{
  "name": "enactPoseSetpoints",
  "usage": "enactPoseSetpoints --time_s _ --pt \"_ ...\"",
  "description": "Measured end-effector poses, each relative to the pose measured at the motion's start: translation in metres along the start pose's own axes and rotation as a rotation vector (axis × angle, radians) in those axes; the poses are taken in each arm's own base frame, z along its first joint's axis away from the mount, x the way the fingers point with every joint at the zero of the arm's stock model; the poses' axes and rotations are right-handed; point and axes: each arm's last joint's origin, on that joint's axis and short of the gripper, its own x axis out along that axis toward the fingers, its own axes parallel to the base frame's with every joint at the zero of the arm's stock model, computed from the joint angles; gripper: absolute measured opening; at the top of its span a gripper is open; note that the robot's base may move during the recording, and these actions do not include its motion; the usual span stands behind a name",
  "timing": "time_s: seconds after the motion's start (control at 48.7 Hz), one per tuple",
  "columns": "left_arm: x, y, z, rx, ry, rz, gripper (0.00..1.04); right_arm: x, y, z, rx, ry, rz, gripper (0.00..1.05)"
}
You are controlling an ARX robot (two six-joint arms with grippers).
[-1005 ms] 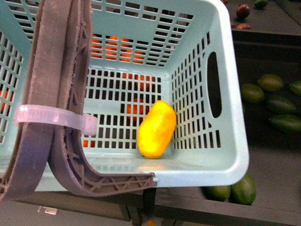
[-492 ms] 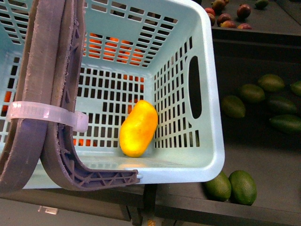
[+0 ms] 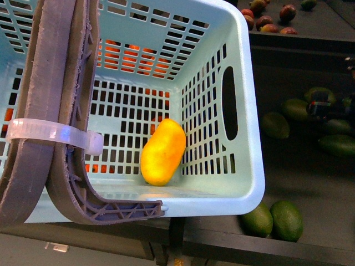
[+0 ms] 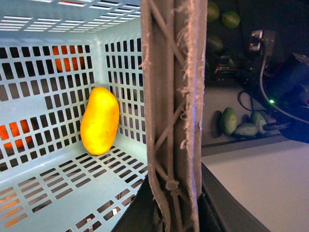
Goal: Pick mango and avocado into basket
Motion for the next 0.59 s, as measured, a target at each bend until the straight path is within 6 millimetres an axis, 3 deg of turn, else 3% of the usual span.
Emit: enactPoseSetpoints --time_s 0.267,0.595 --pt "0.000 0.000 0.000 0.000 0.002 -0.005 0.10 0.059 0.002 -0.026 -0.016 0.073 0.027 0.97" --pt "0.000 0.000 0.000 0.000 0.004 -0.009 0.10 0.109 0.015 -0.025 -0.038 0.081 0.057 0.97"
